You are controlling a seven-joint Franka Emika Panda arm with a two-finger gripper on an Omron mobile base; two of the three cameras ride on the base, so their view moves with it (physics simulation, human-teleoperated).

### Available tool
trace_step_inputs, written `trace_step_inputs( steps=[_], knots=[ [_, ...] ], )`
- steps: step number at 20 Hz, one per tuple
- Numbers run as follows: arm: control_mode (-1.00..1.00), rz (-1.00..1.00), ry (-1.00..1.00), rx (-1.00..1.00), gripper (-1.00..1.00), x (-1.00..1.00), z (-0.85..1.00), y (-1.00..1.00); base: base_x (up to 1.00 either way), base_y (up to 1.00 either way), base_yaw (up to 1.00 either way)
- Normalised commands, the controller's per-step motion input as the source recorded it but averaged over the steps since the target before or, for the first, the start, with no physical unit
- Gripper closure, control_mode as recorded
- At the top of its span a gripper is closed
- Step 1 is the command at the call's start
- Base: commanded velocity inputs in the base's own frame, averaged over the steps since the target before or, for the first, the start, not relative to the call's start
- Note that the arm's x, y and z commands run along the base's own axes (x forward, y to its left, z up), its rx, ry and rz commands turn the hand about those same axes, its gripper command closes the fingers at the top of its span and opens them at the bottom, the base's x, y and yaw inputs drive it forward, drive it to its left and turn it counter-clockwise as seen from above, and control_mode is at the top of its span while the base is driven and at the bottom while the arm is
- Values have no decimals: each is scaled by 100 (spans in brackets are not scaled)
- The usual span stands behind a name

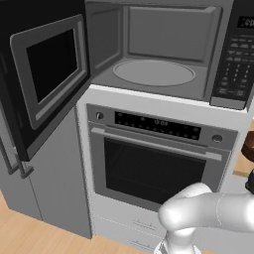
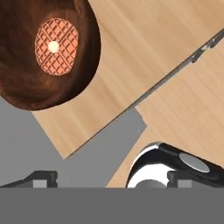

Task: Open the microwave, place the bowl with waffle inside the microwave, then close the microwave door and turn it on.

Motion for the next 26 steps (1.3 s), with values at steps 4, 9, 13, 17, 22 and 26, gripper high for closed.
trace_step_inputs(
  steps=[4,9,13,17,22,26],
  knots=[
    [-100,-2,0,0,-100,42,-28,-23,0,0,0],
    [-100,0,0,0,-100,48,-31,-7,0,0,0],
    [-100,0,0,0,-100,39,-33,-13,0,0,0],
    [-100,-1,0,0,-100,45,-35,-21,0,0,0],
    [-100,-5,0,0,-100,28,-38,-38,0,0,0],
    [-100,-9,0,0,-100,29,-36,-32,0,0,0]
  ],
)
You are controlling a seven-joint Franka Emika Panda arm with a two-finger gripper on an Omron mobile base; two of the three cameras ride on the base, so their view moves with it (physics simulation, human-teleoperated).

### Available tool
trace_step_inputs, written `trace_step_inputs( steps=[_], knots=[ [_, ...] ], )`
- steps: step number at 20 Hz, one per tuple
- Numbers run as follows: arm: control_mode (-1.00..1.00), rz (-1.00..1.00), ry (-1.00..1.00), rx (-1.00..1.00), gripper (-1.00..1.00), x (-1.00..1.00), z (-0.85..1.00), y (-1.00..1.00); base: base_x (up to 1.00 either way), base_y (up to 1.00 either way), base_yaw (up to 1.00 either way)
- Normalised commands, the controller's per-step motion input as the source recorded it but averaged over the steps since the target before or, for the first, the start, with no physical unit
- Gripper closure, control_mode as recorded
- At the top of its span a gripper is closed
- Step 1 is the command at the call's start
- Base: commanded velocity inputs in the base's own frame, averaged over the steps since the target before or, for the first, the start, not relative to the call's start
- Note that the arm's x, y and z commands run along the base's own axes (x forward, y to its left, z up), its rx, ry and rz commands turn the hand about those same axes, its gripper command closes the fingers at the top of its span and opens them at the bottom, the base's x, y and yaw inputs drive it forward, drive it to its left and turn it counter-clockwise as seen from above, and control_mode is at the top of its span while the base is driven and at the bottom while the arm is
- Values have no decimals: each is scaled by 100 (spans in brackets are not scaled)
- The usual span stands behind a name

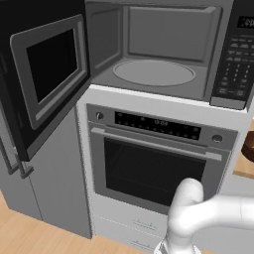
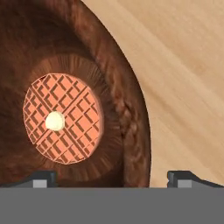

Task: Open the microwave, place the bowl with waffle inside the microwave, then close the microwave door and turn it on.

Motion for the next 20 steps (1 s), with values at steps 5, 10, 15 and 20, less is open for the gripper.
trace_step_inputs(
  steps=[5,10,15,20],
  knots=[
    [-100,-8,0,0,-100,10,-37,-12,0,0,0],
    [-100,-9,0,0,100,0,-40,5,0,0,0],
    [-100,-5,2,0,100,0,-29,6,0,0,0],
    [-100,-1,0,0,100,-18,-6,2,0,0,0]
  ],
)
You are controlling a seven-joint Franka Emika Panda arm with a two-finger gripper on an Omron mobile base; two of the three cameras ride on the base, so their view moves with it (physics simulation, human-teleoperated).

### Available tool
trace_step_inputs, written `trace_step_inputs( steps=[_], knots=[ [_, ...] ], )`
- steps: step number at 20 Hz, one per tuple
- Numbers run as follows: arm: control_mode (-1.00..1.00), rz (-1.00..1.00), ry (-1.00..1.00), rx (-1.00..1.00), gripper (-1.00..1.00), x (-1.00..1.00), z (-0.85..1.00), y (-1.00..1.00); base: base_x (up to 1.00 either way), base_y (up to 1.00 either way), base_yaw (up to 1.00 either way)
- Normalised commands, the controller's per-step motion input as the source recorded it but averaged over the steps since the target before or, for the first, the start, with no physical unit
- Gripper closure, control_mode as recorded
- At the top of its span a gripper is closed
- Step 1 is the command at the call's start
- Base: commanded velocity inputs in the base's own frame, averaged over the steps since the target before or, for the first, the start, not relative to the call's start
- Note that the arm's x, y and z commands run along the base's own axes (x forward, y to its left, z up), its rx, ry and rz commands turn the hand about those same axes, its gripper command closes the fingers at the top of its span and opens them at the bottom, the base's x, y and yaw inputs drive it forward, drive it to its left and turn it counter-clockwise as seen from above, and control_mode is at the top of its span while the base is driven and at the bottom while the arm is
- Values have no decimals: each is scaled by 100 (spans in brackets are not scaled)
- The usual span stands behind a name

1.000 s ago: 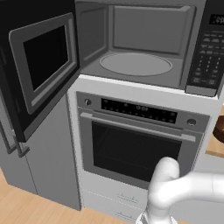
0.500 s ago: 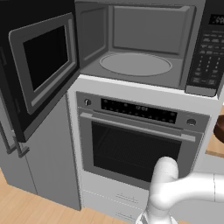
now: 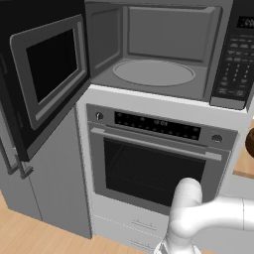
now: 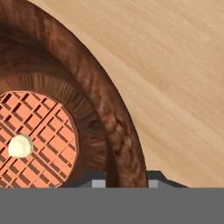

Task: Open the microwave, place the bowl with waffle inside the microwave, then close the microwave door and turn it on.

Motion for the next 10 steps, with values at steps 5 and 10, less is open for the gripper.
trace_step_inputs(
  steps=[5,10],
  knots=[
    [-100,-8,-15,-3,100,-79,62,34,0,0,0],
    [-100,0,-26,-8,100,-99,56,91,0,0,0]
  ],
)
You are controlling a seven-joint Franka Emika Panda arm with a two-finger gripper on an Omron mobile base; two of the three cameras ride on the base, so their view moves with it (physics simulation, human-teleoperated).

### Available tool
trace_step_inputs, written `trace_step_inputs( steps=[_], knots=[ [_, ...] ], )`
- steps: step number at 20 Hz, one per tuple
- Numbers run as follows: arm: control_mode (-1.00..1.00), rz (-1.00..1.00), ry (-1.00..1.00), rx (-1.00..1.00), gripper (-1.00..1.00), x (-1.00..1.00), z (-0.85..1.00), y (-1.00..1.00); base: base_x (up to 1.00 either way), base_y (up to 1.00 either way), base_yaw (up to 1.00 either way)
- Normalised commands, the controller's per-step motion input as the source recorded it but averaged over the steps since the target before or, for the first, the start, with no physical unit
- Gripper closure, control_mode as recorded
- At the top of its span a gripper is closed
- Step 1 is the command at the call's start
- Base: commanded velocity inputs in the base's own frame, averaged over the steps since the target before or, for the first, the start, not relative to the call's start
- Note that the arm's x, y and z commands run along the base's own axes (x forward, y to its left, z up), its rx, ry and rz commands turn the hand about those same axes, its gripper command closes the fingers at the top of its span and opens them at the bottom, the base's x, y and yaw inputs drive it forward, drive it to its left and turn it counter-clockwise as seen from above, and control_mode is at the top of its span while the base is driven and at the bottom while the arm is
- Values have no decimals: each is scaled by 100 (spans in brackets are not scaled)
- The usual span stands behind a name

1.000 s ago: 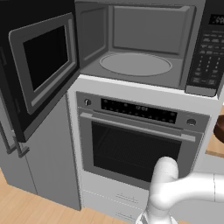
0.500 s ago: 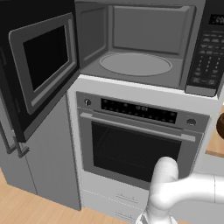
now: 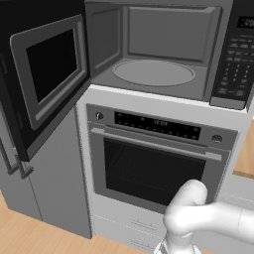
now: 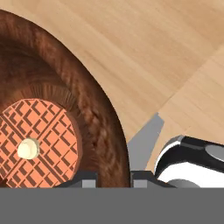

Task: Open the microwave, place the bowl with waffle inside the microwave, then close the microwave door and turn it on.

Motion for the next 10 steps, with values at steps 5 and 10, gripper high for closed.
trace_step_inputs(
  steps=[5,10],
  knots=[
    [-100,0,-36,-13,100,-100,39,91,0,0,0],
    [-100,0,-28,-17,100,-88,34,100,0,0,0]
  ],
)
